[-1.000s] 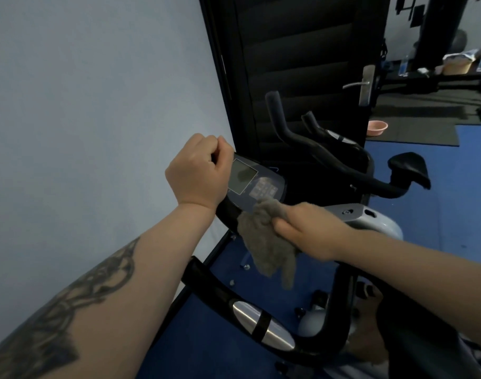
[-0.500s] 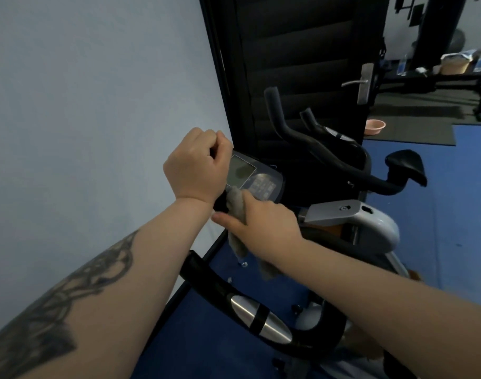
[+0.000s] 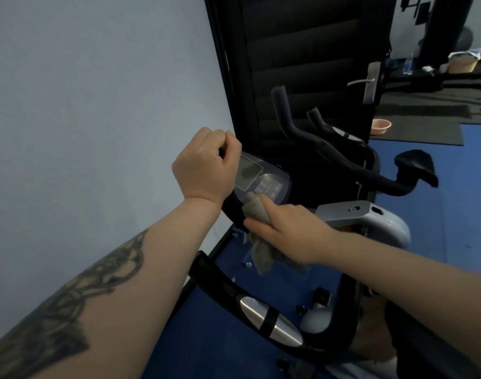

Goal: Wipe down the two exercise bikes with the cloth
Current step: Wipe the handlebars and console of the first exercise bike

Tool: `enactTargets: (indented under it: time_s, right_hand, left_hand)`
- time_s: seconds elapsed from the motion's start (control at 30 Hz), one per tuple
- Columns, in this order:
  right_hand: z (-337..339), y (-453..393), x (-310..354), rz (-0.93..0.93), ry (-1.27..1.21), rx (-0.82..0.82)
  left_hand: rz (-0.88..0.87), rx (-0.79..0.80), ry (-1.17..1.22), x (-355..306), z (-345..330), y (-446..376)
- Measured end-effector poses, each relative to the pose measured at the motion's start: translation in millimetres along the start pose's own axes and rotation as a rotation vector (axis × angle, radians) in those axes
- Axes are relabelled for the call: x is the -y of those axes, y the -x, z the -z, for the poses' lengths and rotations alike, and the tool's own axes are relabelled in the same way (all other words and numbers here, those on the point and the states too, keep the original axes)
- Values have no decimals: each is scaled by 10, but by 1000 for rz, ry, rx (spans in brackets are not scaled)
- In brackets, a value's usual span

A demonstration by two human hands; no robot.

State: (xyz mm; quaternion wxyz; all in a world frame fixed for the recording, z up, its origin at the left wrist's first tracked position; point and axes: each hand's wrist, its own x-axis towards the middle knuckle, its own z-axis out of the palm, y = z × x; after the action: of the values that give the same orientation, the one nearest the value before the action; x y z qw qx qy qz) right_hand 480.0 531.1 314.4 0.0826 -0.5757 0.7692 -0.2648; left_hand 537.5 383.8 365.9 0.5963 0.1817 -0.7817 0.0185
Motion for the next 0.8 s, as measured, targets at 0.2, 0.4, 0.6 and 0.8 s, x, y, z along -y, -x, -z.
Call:
enactTargets:
  time_s: [0.2, 0.4, 0.6, 0.8]
  right_hand:
    - [-57, -49, 111, 39, 4, -23]
    - [109, -75, 52, -60, -38, 81]
    - [13, 155, -6, 62, 60, 5]
    - [-106, -143, 215, -56, 61, -83]
  left_hand:
    - [-1, 17, -1, 12, 22, -7]
    - [18, -7, -6, -7, 1, -10]
    - [-6, -1, 6, 12, 0, -9]
    - [-9, -3, 7, 16, 5, -12]
